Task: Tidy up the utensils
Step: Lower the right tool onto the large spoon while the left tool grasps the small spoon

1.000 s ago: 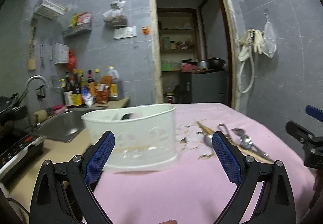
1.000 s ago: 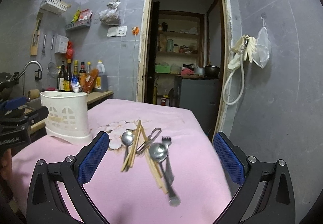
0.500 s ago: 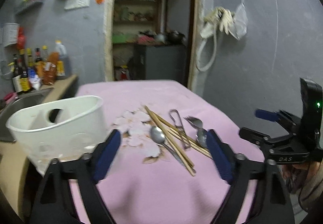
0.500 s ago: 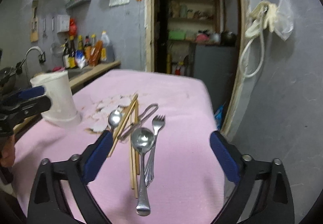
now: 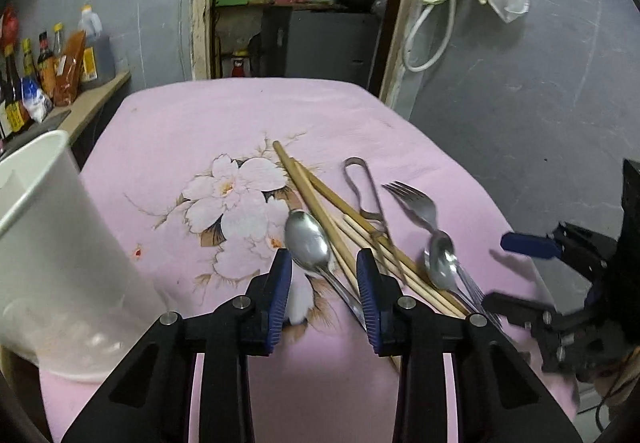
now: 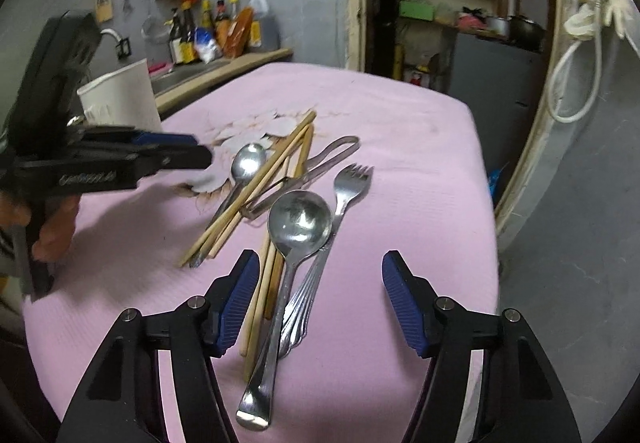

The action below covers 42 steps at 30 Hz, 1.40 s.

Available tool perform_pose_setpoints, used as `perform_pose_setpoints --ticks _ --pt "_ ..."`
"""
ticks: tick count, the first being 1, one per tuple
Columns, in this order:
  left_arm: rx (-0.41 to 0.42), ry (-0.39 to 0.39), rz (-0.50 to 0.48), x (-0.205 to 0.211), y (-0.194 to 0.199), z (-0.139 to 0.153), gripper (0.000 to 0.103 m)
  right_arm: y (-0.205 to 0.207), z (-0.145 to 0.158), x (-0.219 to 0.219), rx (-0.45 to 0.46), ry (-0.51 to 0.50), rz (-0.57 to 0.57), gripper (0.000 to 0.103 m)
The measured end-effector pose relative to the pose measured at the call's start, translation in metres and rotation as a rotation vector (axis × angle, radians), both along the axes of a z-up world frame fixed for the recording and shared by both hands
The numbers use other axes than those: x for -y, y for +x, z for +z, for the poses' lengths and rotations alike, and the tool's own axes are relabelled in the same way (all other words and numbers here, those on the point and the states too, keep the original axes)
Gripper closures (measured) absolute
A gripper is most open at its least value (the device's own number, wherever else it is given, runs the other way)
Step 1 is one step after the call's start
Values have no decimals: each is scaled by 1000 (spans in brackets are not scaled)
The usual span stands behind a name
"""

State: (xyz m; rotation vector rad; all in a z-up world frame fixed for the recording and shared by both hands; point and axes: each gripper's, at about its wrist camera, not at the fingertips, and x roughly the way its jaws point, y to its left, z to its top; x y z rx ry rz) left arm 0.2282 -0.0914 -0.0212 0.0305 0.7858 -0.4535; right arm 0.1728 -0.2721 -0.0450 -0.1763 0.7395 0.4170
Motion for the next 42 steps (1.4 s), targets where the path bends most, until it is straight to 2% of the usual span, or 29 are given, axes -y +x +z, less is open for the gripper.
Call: perform_pose_setpoints --ticks 8,12,18,23,25,28,33,36,38,42 --pt "-29 -9 39 -6 25 -15 74 18 -8 -14 -36 -44 56 41" --pt "-127 -66 54 -16 42 -26 76 24 -9 -22 -32 -59 73 41" --pt "-151 -75 32 -21 47 -28 76 34 -14 -32 -33 -102 82 42" --pt "-155 -74 32 -19 47 -27 78 39 -17 -32 -51 -98 77 50" --pt "-155 -71 35 -20 47 -28 82 39 -18 -32 -53 -89 80 54" --pt "-164 -75 27 -12 45 -27 89 37 -19 -35 -47 -102 76 54" --pt "-176 -82 16 -8 46 -29 90 38 -19 -35 -49 -98 66 54" --pt "-185 -83 18 -8 47 -29 97 37 -20 -36 -44 -105 61 54" --pt "-189 -90 18 -8 47 -29 98 36 -20 -38 -41 -109 59 55" --pt "-189 -105 12 -9 46 -28 100 34 -19 -37 -29 -105 49 62"
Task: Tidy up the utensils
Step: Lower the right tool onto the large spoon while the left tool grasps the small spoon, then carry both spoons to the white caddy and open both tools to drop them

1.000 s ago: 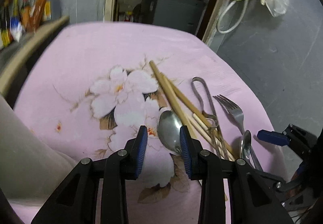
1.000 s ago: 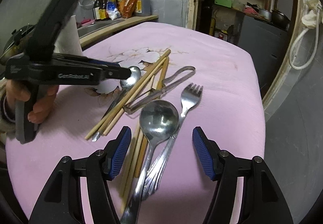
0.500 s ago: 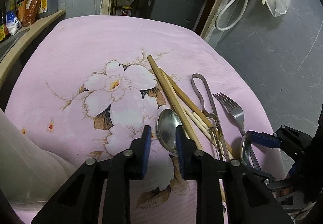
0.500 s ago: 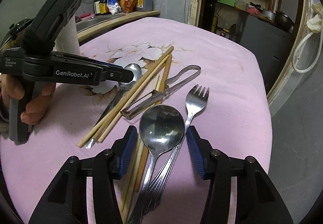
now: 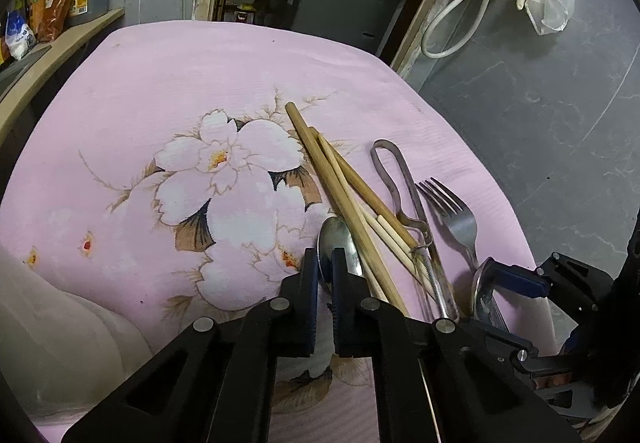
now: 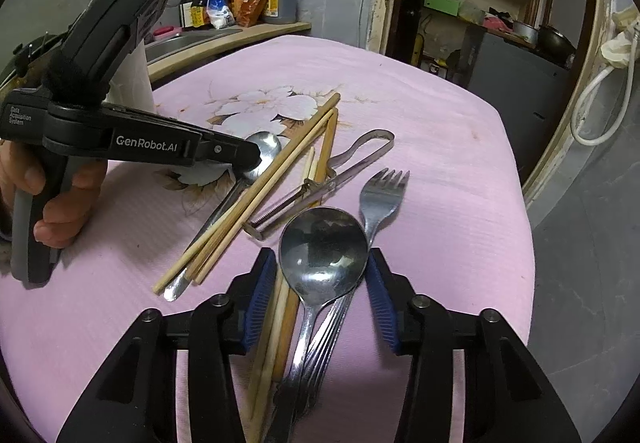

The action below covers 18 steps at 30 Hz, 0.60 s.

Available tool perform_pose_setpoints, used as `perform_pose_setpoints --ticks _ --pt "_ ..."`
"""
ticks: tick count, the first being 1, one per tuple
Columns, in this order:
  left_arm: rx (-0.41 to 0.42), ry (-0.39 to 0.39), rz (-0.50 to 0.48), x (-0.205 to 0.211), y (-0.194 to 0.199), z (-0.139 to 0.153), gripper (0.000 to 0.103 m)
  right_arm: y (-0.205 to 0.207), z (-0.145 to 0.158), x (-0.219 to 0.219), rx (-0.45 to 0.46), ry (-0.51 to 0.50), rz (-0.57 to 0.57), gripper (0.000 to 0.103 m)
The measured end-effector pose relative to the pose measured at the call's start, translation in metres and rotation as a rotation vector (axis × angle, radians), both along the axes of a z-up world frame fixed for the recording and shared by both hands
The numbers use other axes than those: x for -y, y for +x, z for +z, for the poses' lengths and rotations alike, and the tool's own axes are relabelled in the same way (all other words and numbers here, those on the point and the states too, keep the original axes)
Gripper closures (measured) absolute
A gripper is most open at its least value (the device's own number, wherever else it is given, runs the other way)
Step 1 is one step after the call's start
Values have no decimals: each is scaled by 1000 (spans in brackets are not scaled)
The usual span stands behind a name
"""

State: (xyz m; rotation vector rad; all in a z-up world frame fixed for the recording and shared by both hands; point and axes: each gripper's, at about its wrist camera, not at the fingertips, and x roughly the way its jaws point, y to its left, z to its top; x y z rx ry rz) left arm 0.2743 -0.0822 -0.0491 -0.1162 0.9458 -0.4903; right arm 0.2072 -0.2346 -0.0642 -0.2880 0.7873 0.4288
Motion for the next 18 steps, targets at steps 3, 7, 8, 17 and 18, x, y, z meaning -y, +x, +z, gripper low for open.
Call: perform_pose_setpoints --ticks 3,7,8,17,18 --pt "5 -12 -2 -1 -3 1 101 -2 0 0 6 1 -8 62" --pt "38 -31 4 -5 -10 8 102 -9 4 -2 50 -9 -16 62" --pt "54 -32 5 -6 -12 11 102 -11 5 -1 60 -6 -19 62" --pt "376 5 74 -18 -70 53 103 -51 32 10 323 53 -102 62" --pt "412 -1 89 -20 -78 57 103 -55 34 10 348 58 -107 62"
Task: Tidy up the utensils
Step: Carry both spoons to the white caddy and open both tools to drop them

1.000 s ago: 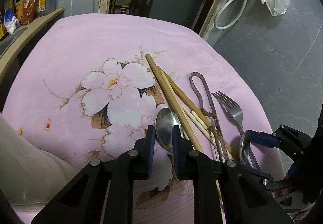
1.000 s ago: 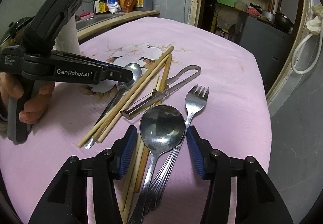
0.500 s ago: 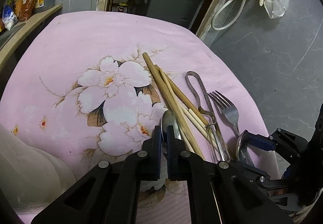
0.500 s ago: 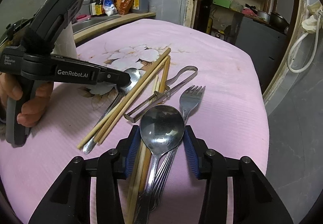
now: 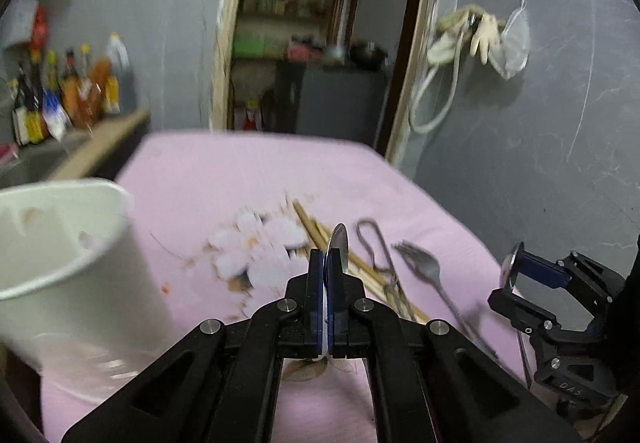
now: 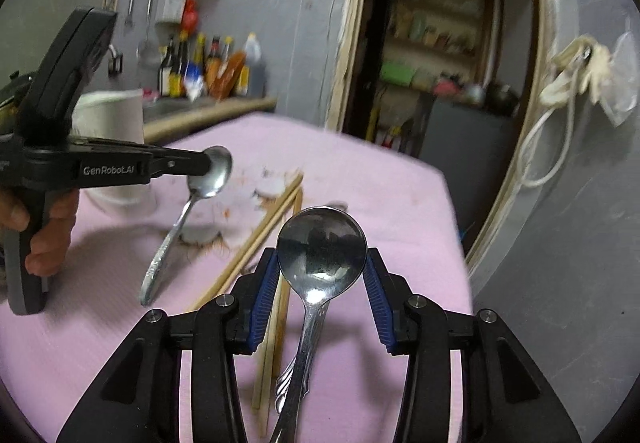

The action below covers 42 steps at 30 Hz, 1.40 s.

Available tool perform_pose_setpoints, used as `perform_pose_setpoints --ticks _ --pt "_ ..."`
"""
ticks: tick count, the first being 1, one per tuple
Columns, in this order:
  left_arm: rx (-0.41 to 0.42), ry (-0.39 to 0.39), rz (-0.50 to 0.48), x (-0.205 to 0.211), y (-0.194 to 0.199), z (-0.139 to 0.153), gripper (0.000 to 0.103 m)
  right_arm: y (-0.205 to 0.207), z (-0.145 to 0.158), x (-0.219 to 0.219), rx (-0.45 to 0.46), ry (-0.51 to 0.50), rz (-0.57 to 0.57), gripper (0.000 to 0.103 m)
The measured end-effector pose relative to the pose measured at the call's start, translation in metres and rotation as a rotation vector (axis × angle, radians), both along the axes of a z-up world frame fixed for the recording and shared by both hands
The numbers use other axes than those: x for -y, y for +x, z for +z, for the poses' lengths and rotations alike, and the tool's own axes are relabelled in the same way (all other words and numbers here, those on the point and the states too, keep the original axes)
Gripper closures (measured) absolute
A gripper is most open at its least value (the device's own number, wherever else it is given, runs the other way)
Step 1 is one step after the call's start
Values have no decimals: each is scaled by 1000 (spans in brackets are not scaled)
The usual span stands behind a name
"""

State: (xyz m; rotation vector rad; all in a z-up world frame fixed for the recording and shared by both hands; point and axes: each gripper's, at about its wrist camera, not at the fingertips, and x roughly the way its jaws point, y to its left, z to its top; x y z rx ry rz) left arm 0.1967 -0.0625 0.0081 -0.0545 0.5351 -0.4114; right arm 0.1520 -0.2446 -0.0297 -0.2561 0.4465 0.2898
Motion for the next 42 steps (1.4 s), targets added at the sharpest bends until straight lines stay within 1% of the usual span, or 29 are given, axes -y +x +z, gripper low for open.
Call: perform_pose_setpoints --ticks 1,4,7,10,13,15,20,22,24,26,28,30,31,33,37,39,42 --pt "39 -4 19 -2 -8 4 103 -6 3 0 38 10 -7 62" --pt "131 -24 87 -12 -24 16 103 -14 14 1 106 51 -13 62" --pt "191 -59 130 -28 -34 31 103 -16 28 -2 172 96 -6 62" --pt "251 -64 177 -49 -41 50 103 -14 48 -12 244 136 14 62" --pt "294 -82 221 -74 -48 67 103 -10 65 -27 302 170 44 62" --pt "326 -85 260 -93 -51 80 103 -6 75 -34 325 193 66 62" --pt "399 -86 405 -151 -53 104 103 14 107 -65 371 283 165 62" --pt "439 -59 492 -172 -48 110 103 24 119 -79 384 323 204 62" --pt "461 -26 562 -186 -47 108 103 34 128 -92 390 372 243 62" --pt "468 -10 619 -198 -42 101 103 43 134 -105 393 416 278 62" --pt "447 -9 660 -210 -34 93 103 51 137 -122 397 433 312 62" --pt "423 -6 672 -214 -27 83 103 58 135 -139 396 427 342 62" --pt "416 7 684 -214 -24 78 103 61 132 -147 390 425 356 62" --pt "409 33 699 -210 -21 67 103 65 125 -159 371 421 381 62" --pt "388 69 698 -199 -16 49 103 70 104 -175 332 390 413 62" --pt "381 98 700 -193 -14 40 103 72 92 -178 308 376 418 62" --pt "346 93 682 -192 -11 29 103 76 75 -176 257 365 414 62"
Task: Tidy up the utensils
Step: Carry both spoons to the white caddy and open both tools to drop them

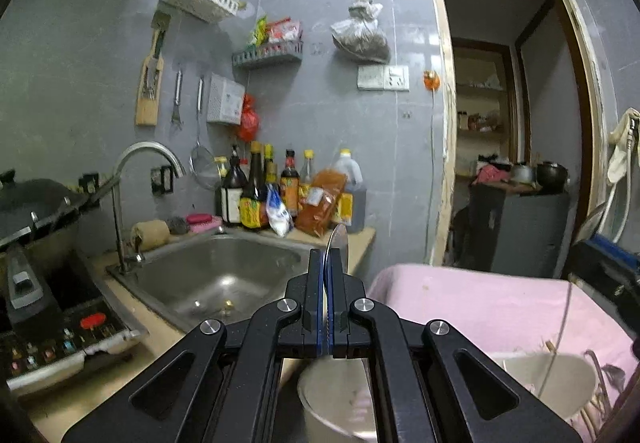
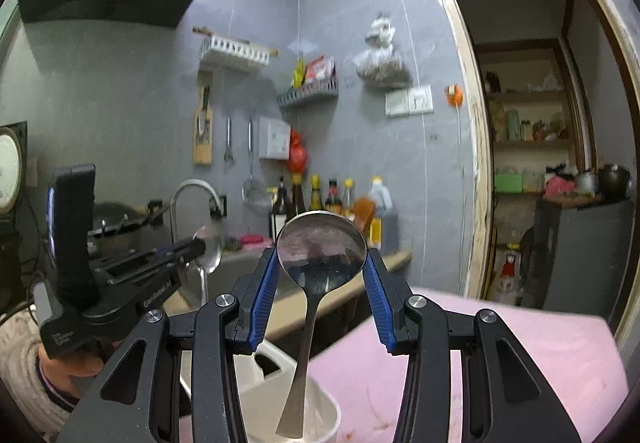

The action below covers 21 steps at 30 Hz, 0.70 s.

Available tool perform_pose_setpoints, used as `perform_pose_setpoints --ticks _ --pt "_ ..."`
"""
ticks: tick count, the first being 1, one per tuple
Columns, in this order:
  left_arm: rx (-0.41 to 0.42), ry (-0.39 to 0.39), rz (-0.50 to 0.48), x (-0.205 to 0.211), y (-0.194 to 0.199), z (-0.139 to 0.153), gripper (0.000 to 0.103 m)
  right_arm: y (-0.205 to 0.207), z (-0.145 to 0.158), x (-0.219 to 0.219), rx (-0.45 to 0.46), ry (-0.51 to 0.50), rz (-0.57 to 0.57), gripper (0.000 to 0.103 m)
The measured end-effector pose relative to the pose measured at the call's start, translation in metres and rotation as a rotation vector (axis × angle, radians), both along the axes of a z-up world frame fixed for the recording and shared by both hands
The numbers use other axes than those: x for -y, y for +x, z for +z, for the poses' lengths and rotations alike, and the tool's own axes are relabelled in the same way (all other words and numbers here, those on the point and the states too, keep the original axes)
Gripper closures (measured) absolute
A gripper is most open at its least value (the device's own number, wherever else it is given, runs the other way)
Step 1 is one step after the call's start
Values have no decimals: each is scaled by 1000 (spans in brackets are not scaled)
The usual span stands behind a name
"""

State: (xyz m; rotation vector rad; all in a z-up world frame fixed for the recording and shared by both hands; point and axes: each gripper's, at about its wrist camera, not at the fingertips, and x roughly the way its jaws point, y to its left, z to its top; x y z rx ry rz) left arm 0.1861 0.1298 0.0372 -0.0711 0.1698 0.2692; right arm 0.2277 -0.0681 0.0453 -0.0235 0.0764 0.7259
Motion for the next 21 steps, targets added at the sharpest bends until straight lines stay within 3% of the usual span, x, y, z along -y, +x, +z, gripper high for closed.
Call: perform_pose_setpoints --ticks 5,14,17,20,21 --pt "-56 -47 -57 -4 1 -15 103 5 -20 1 -70 -40 10 62" --pt "-100 -175 -228 -15 -11 -11 100 0 -39 -3 -133 -101 42 60" --pt "-113 -212 -260 -19 -14 -8 98 -4 -38 -4 -130 -108 53 52" --pt "-100 -235 -274 -20 -20 -1 86 -9 -36 -1 -120 -103 51 50" --pt "-91 -242 -277 -20 -21 1 76 -10 -36 0 -120 -100 55 50"
